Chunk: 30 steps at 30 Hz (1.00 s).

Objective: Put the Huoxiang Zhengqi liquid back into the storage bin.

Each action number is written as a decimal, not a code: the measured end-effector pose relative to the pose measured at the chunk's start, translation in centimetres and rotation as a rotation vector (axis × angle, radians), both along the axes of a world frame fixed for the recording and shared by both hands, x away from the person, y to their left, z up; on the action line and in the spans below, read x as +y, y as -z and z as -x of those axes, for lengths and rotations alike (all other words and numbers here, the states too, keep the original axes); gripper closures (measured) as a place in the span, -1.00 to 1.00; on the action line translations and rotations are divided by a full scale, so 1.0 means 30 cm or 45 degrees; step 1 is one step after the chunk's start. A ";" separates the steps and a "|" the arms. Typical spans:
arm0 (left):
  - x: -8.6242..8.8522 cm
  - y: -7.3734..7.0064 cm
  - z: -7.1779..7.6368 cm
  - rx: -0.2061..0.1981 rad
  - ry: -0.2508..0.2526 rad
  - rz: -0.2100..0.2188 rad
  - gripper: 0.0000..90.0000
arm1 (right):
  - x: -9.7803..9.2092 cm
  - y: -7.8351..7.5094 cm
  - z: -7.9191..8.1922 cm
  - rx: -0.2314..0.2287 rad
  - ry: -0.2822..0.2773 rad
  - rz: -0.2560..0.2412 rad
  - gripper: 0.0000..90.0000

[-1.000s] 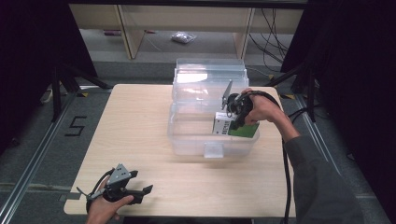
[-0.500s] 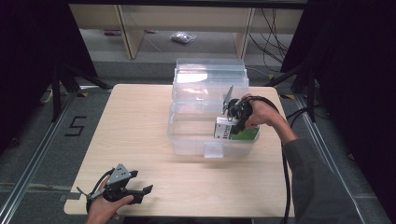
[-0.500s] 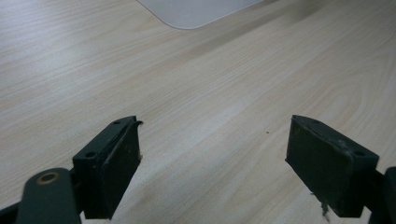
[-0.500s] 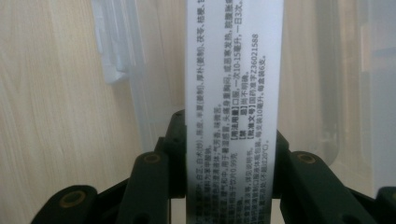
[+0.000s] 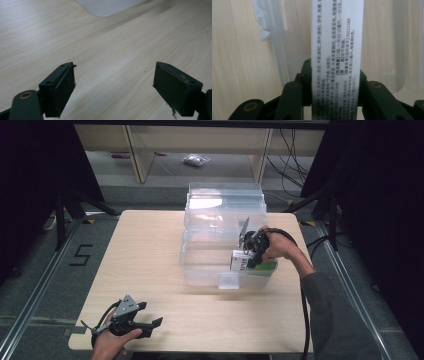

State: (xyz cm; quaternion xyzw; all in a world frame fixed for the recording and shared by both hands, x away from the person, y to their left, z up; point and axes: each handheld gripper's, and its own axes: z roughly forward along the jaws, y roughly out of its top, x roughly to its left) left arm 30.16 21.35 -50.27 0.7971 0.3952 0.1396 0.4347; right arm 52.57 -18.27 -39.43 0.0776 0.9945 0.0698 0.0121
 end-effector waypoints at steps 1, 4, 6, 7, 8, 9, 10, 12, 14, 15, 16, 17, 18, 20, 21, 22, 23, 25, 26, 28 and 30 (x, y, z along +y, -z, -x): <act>-0.003 0.001 0.000 0.001 -0.003 0.011 -0.63 | 0.000 0.002 -0.003 0.010 -0.013 -0.002 0.43; -0.011 0.007 0.001 -0.012 -0.015 0.035 -0.62 | -0.004 0.004 -0.010 -0.013 -0.031 0.015 0.43; -0.007 0.005 0.002 -0.005 -0.004 0.021 -0.63 | -0.003 0.007 -0.010 -0.007 -0.019 0.010 0.43; -0.008 0.005 0.002 -0.014 -0.015 0.032 -0.63 | -0.005 0.011 -0.016 -0.002 -0.039 0.011 0.43; -0.008 0.005 0.002 -0.014 -0.015 0.032 -0.63 | -0.005 0.011 -0.016 -0.002 -0.039 0.011 0.43; -0.008 0.005 0.002 -0.012 -0.014 0.029 -0.63 | -0.005 0.011 -0.019 -0.008 -0.028 0.026 0.43; -0.008 0.005 0.002 -0.012 -0.014 0.029 -0.62 | -0.006 0.012 -0.019 -0.001 -0.012 0.032 0.43; -0.008 0.006 0.002 -0.013 -0.014 0.031 -0.63 | -0.005 0.017 -0.020 0.006 0.005 0.007 0.43; -0.008 0.005 0.002 -0.010 -0.013 0.028 -0.63 | -0.008 0.018 -0.030 -0.009 -0.033 0.022 0.43; -0.008 0.005 0.002 -0.010 -0.013 0.028 -0.63 | -0.008 0.018 -0.030 -0.009 -0.033 0.022 0.43; -0.008 0.005 0.002 -0.013 -0.014 0.032 -0.63 | -0.007 0.019 -0.029 0.003 -0.020 0.023 0.43; -0.008 0.005 0.002 -0.013 -0.014 0.032 -0.63 | -0.007 0.019 -0.029 0.003 -0.020 0.023 0.43; -0.006 0.003 0.001 -0.002 -0.004 0.027 -0.62 | -0.007 0.024 -0.031 0.000 -0.017 0.021 0.42; -0.007 0.003 0.002 -0.002 -0.006 0.025 -0.63 | -0.004 0.030 -0.029 0.022 -0.006 0.006 0.42; -0.007 0.003 0.002 -0.002 -0.006 0.025 -0.62 | -0.004 0.030 -0.029 0.022 -0.006 0.006 0.42; -0.008 0.005 0.002 -0.010 -0.010 0.034 -0.62 | -0.002 0.031 -0.031 0.029 -0.007 0.010 0.42; -0.006 0.003 0.001 -0.003 -0.004 0.027 -0.62 | -0.005 0.032 -0.040 -0.003 -0.057 0.025 0.41; 0.002 0.001 -0.001 -0.001 0.018 -0.010 -0.63 | -0.003 0.031 -0.040 0.001 -0.053 0.019 0.41; 0.002 0.001 -0.001 -0.001 0.018 -0.010 -0.63 | -0.003 0.031 -0.040 0.001 -0.053 0.019 0.41; -0.006 0.004 0.001 -0.003 -0.003 0.027 -0.63 | -0.001 0.030 -0.028 0.035 0.005 0.016 0.39; -0.007 0.004 0.001 -0.006 -0.007 0.030 -0.63 | -0.002 0.027 -0.033 0.029 -0.007 0.009 0.38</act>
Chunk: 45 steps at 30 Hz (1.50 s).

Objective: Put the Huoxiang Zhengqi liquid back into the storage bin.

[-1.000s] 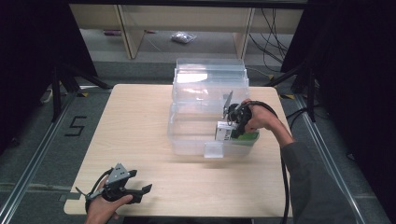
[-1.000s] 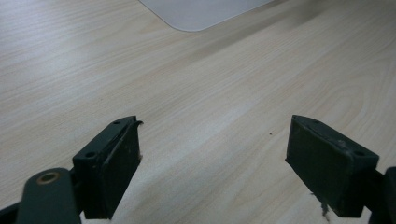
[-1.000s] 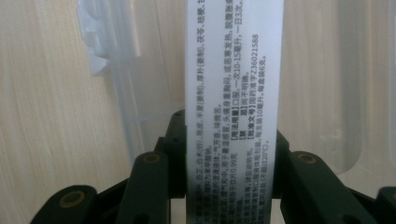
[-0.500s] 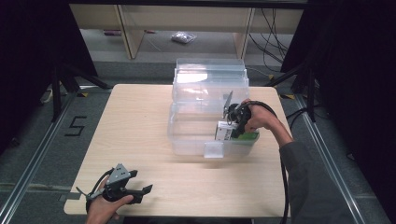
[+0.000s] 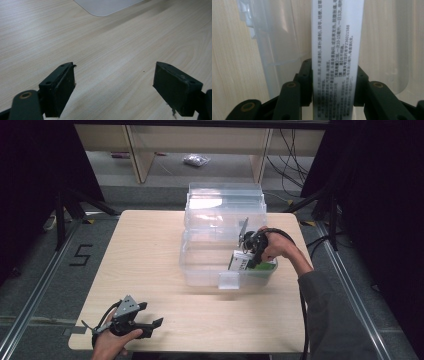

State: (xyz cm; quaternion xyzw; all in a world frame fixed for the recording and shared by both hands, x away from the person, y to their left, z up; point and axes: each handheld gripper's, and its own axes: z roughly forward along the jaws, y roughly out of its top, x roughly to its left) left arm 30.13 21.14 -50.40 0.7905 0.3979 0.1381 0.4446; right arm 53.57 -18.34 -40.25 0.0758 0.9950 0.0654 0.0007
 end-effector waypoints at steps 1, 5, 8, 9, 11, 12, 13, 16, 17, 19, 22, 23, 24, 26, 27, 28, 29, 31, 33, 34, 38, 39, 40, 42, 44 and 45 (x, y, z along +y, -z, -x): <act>-0.001 0.002 0.001 -0.008 -0.007 0.002 -0.63 | -0.008 -0.015 -0.009 -0.035 -0.010 -0.007 0.36; 0.008 -0.001 -0.003 0.005 0.022 -0.041 -0.63 | -0.014 -0.054 0.008 -0.018 0.060 -0.034 0.36; 0.000 -0.001 -0.001 0.011 -0.004 -0.012 -0.62 | -0.031 -0.102 0.007 -0.061 0.053 -0.054 0.32; 0.002 -0.001 -0.002 0.011 0.001 -0.017 -0.62 | -0.038 -0.120 0.009 -0.076 0.069 -0.070 0.31; 0.007 -0.002 -0.003 0.013 0.019 -0.033 -0.63 | -0.048 -0.147 0.014 -0.100 0.093 -0.101 0.28; 0.002 -0.001 -0.002 0.013 -0.002 -0.015 -0.63 | -0.058 -0.166 0.020 -0.114 0.132 -0.120 0.24; 0.002 -0.001 -0.002 0.013 -0.002 -0.015 -0.63 | -0.058 -0.166 0.020 -0.114 0.132 -0.120 0.24; 0.001 0.000 -0.002 0.010 -0.001 -0.007 -0.63 | -0.069 -0.178 0.028 -0.108 0.200 -0.179 0.16; 0.001 -0.001 -0.002 0.008 -0.001 -0.008 -0.63 | -0.076 -0.181 0.032 -0.126 0.253 -0.201 0.13; 0.001 -0.001 -0.002 0.011 -0.007 -0.002 -0.63 | -0.079 -0.180 0.033 -0.126 0.270 -0.214 0.09; 0.002 -0.001 -0.002 0.013 -0.002 -0.003 -0.63 | -0.085 -0.182 0.040 -0.140 0.346 -0.248 0.00; 0.002 0.000 -0.002 0.013 -0.002 -0.002 -0.63 | -0.086 -0.185 0.045 -0.153 0.371 -0.267 -0.03; 0.002 0.000 -0.003 0.013 -0.001 -0.002 -0.63 | -0.087 -0.187 0.051 -0.146 0.389 -0.308 -0.06; 0.000 0.000 -0.001 0.009 -0.007 0.001 -0.62 | -0.084 -0.190 0.067 -0.161 0.437 -0.340 -0.16; -0.001 -0.001 -0.001 0.009 -0.010 0.003 -0.62 | -0.084 -0.190 0.067 -0.161 0.437 -0.340 -0.16; 0.000 -0.001 -0.001 0.009 -0.010 0.003 -0.63 | -0.084 -0.192 0.079 -0.166 0.458 -0.340 -0.21; 0.000 -0.001 -0.001 0.010 -0.009 0.002 -0.63 | -0.082 -0.193 0.085 -0.182 0.475 -0.351 -0.24; 0.000 -0.001 -0.001 0.010 -0.010 0.002 -0.62 | -0.082 -0.195 0.091 -0.183 0.491 -0.366 -0.26; 0.000 -0.001 -0.001 0.009 -0.011 0.003 -0.63 | -0.086 -0.202 0.105 -0.185 0.521 -0.422 -0.30; -0.001 -0.001 0.000 0.006 -0.013 0.009 -0.62 | -0.090 -0.205 0.114 -0.193 0.558 -0.459 -0.35; -0.001 -0.001 0.000 0.009 -0.015 0.010 -0.62 | -0.097 -0.212 0.134 -0.198 0.609 -0.540 -0.37; -0.002 0.000 0.000 0.007 -0.013 0.009 -0.62 | -0.099 -0.213 0.139 -0.200 0.626 -0.551 -0.39; -0.002 -0.001 0.000 0.006 -0.011 0.007 -0.62 | -0.100 -0.212 0.154 -0.211 0.656 -0.574 -0.41; -0.002 -0.001 0.000 0.005 -0.013 0.009 -0.63 | -0.100 -0.211 0.169 -0.199 0.694 -0.600 -0.42; -0.001 -0.001 0.000 0.006 -0.014 0.010 -0.62 | -0.104 -0.210 0.178 -0.238 0.693 -0.643 -0.45; -0.001 -0.001 0.000 0.006 -0.014 0.010 -0.62 | -0.104 -0.210 0.178 -0.238 0.693 -0.643 -0.45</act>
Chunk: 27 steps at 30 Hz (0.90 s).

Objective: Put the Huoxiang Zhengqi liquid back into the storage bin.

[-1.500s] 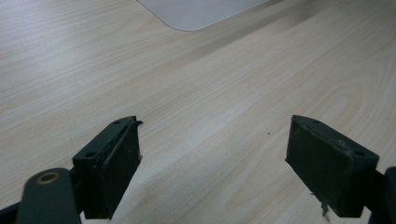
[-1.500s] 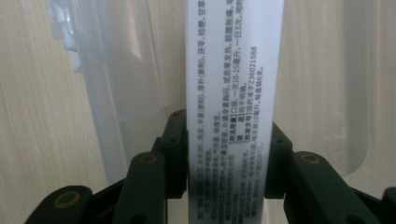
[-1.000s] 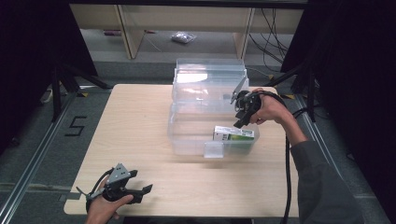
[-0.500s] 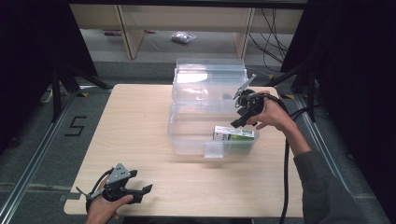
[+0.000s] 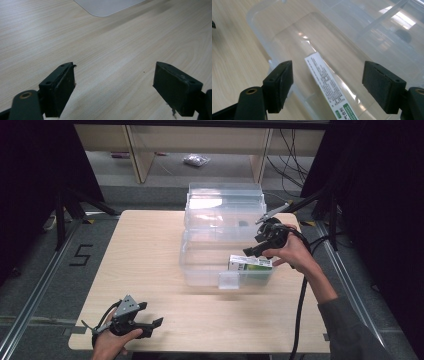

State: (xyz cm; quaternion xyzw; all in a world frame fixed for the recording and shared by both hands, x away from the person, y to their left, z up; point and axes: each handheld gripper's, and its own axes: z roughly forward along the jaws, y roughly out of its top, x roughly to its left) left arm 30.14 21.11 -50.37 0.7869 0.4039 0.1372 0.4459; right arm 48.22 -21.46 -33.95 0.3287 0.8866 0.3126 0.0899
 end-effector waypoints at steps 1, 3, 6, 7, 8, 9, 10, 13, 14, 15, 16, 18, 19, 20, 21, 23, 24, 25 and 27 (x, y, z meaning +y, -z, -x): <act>0.000 0.000 0.000 0.001 0.001 -0.002 -0.62 | -0.003 0.000 0.017 0.015 0.026 -0.029 -0.45; -0.001 0.001 0.001 0.000 0.000 0.004 -0.63 | -0.003 0.005 0.033 0.013 0.041 -0.063 -0.47; -0.001 0.000 0.000 0.001 -0.002 0.000 -0.62 | -0.012 0.009 0.050 -0.001 0.033 -0.084 -0.46; -0.001 0.000 0.000 0.001 -0.002 0.000 -0.63 | -0.012 0.009 0.050 -0.001 0.033 -0.084 -0.46; -0.001 0.000 0.000 0.001 -0.001 -0.001 -0.63 | -0.014 0.011 0.056 -0.002 0.042 -0.094 -0.46; -0.001 0.000 0.000 0.001 -0.001 -0.001 -0.63 | -0.019 0.015 0.066 -0.014 0.058 -0.121 -0.47; -0.001 0.000 0.000 0.001 -0.001 -0.001 -0.62 | -0.019 0.015 0.066 -0.014 0.058 -0.121 -0.47; -0.001 0.000 0.000 0.001 0.000 -0.001 -0.62 | -0.029 0.021 0.085 -0.029 0.060 -0.155 -0.45; -0.001 0.000 0.000 0.001 -0.001 0.001 -0.62 | -0.029 0.021 0.085 -0.029 0.060 -0.155 -0.45; -0.001 0.000 0.000 0.001 -0.001 0.001 -0.62 | -0.031 0.022 0.091 -0.007 0.056 -0.148 -0.45; -0.001 0.000 0.000 0.001 -0.001 -0.001 -0.63 | -0.033 0.026 0.094 -0.016 0.053 -0.159 -0.45; -0.001 0.000 0.000 -0.001 0.000 0.000 -0.62 | -0.038 0.033 0.100 -0.021 0.064 -0.159 -0.45; -0.001 0.000 0.000 -0.002 0.001 -0.001 -0.62 | -0.039 0.034 0.108 -0.008 0.082 -0.172 -0.46; 0.000 0.000 0.001 -0.001 0.000 -0.002 -0.63 | -0.044 0.044 0.116 -0.020 0.075 -0.180 -0.46; 0.000 0.000 0.001 -0.001 0.000 -0.002 -0.63 | -0.042 0.051 0.122 -0.021 0.075 -0.196 -0.46; 0.000 0.000 0.000 -0.001 0.005 0.001 -0.63 | -0.044 0.056 0.129 -0.029 0.077 -0.191 -0.46; 0.000 0.000 0.000 -0.002 0.004 0.002 -0.62 | -0.049 0.061 0.144 -0.022 0.080 -0.193 -0.45; 0.000 0.000 0.000 -0.002 0.007 -0.004 -0.62 | -0.051 0.072 0.143 -0.056 0.059 -0.205 -0.45; -0.001 0.001 0.000 -0.005 0.007 0.002 -0.63 | -0.057 0.075 0.160 -0.018 0.073 -0.213 -0.45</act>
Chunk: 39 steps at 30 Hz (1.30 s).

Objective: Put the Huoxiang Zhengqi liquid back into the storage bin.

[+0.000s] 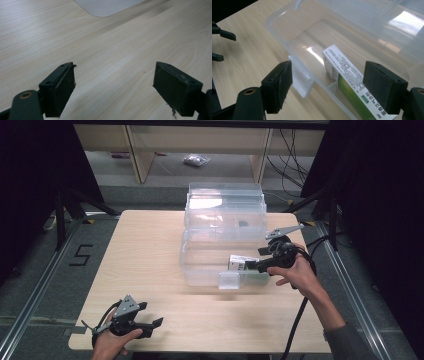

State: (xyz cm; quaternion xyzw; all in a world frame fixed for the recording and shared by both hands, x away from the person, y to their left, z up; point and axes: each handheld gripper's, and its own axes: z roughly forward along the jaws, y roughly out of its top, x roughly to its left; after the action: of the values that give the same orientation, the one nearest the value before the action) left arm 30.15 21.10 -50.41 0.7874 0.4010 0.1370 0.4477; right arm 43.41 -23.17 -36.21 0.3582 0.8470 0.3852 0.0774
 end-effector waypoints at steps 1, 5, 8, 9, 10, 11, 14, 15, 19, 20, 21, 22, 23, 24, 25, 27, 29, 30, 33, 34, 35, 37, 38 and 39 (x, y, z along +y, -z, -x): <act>0.000 0.000 0.000 0.000 0.000 0.000 -0.63 | -0.003 0.006 0.004 0.002 0.002 -0.012 -0.46; -0.002 0.002 0.001 -0.005 -0.007 0.004 -0.62 | -0.010 0.028 0.018 -0.004 -0.004 -0.022 -0.47; 0.000 0.000 0.000 0.001 -0.001 -0.001 -0.63 | -0.010 0.043 0.024 -0.031 0.005 -0.035 -0.48; 0.000 0.000 0.000 0.000 -0.002 -0.002 -0.62 | -0.013 0.043 0.034 0.001 -0.003 -0.016 -0.49; 0.000 0.000 0.001 0.000 -0.004 -0.005 -0.63 | -0.013 0.044 0.039 0.007 0.009 -0.021 -0.49; 0.000 0.000 0.001 0.000 -0.004 -0.005 -0.62 | -0.013 0.044 0.039 0.007 0.009 -0.021 -0.49; 0.000 0.000 0.000 -0.001 0.002 -0.002 -0.62 | -0.014 0.058 0.059 0.002 0.018 -0.018 -0.53; 0.000 -0.001 0.001 -0.002 0.001 -0.002 -0.62 | -0.014 0.058 0.059 0.002 0.018 -0.018 -0.53; -0.001 0.000 0.001 0.001 -0.002 -0.001 -0.63 | -0.010 0.073 0.080 -0.010 0.020 -0.024 -0.57; -0.001 -0.001 0.002 0.001 -0.003 -0.004 -0.63 | -0.008 0.078 0.087 -0.009 0.026 -0.044 -0.57; -0.002 0.000 0.002 0.000 -0.004 -0.002 -0.63 | -0.009 0.081 0.092 -0.013 0.031 -0.037 -0.59; -0.002 0.000 0.002 0.001 -0.003 0.000 -0.62 | -0.008 0.083 0.101 0.002 0.050 -0.034 -0.61; -0.002 0.000 0.001 0.000 -0.004 -0.002 -0.63 | -0.008 0.088 0.102 -0.009 0.046 -0.049 -0.61; -0.001 0.000 0.001 -0.001 -0.002 -0.004 -0.62 | -0.008 0.095 0.106 -0.014 0.047 -0.070 -0.61; -0.002 0.001 0.001 -0.005 -0.004 0.000 -0.62 | -0.009 0.098 0.111 -0.011 0.048 -0.076 -0.61; -0.001 0.000 0.001 -0.001 -0.001 -0.001 -0.62 | -0.008 0.111 0.117 -0.029 0.045 -0.101 -0.62; -0.001 0.000 0.001 0.000 -0.001 -0.004 -0.63 | -0.008 0.120 0.123 -0.041 0.044 -0.094 -0.63; -0.002 0.001 0.002 -0.008 -0.007 0.003 -0.62 | -0.008 0.125 0.125 -0.050 0.042 -0.099 -0.63; 0.000 -0.001 0.001 0.000 -0.003 -0.005 -0.62 | -0.004 0.142 0.139 -0.029 0.057 -0.117 -0.63; 0.000 -0.001 0.001 -0.001 -0.003 -0.004 -0.63 | -0.004 0.148 0.142 -0.024 0.061 -0.121 -0.63; -0.001 -0.001 0.002 0.001 -0.002 0.000 -0.63 | -0.006 0.155 0.140 -0.059 0.052 -0.120 -0.63; -0.001 -0.001 0.002 0.001 -0.002 0.000 -0.62 | -0.003 0.165 0.151 -0.033 0.054 -0.136 -0.63; -0.001 -0.001 0.001 0.000 0.001 -0.002 -0.62 | -0.003 0.170 0.154 -0.036 0.052 -0.131 -0.64; -0.001 -0.001 0.002 -0.001 0.000 -0.001 -0.62 | -0.005 0.172 0.155 -0.044 0.048 -0.124 -0.64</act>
State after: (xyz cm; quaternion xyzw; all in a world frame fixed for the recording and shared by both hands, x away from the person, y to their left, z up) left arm 30.11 21.06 -50.38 0.7876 0.4009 0.1374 0.4473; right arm 38.76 -23.31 -41.37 0.3707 0.8188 0.4306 0.0818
